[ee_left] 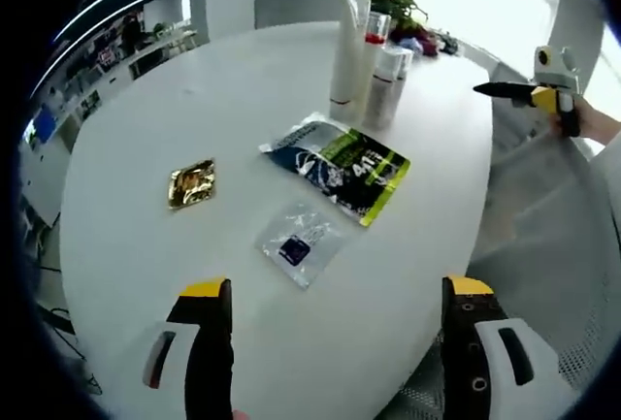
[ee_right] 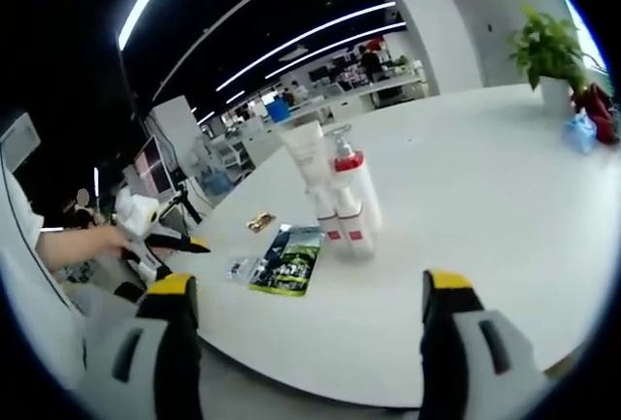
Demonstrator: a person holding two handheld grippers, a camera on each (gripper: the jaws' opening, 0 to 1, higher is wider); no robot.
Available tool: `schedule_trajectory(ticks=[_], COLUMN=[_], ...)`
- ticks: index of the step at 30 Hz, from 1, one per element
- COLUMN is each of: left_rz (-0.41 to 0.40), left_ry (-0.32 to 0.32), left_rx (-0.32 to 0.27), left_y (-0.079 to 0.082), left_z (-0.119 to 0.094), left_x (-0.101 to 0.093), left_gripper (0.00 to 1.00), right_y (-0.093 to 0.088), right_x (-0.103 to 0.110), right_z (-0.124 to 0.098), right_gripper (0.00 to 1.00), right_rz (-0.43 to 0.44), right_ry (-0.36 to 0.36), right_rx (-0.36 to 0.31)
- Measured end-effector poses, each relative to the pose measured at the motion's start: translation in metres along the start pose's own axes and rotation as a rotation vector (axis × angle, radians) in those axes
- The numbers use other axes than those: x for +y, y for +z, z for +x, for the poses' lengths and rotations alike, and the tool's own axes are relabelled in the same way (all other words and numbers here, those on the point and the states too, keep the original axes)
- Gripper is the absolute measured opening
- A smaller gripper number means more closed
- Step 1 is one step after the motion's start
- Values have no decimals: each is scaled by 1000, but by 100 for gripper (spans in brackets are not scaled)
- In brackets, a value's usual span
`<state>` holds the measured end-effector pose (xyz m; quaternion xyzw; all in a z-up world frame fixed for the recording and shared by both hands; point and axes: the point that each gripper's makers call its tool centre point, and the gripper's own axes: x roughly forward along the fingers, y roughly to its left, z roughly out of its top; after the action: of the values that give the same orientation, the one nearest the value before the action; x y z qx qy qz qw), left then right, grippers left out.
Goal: Arrange the skincare products in the storage area until every visible bottle or jar stands upright without overlapping.
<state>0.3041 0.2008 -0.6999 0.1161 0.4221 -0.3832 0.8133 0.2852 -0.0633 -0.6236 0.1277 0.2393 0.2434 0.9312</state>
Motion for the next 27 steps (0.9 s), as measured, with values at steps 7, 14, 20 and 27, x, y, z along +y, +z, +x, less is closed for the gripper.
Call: schedule_trajectory(ticks=[7, 14, 20, 27], left_rz=[-46, -101, -115, -158], left_ry=[26, 47, 99, 171], left_rx=[-27, -71, -112, -200], left_y=[-1, 1, 3, 10], left_z=[-6, -12, -19, -27], left_x=[-8, -16, -21, -24], left_gripper=[97, 97, 97, 97], right_y=[1, 1, 2, 2], right_x=[1, 2, 2, 3], right_z=[-1, -1, -2, -2], right_gripper=[96, 96, 96, 96], right_rz=[-2, -6, -12, -20], right_ry=[8, 11, 12, 9], right_rx=[-6, -11, -16, -17])
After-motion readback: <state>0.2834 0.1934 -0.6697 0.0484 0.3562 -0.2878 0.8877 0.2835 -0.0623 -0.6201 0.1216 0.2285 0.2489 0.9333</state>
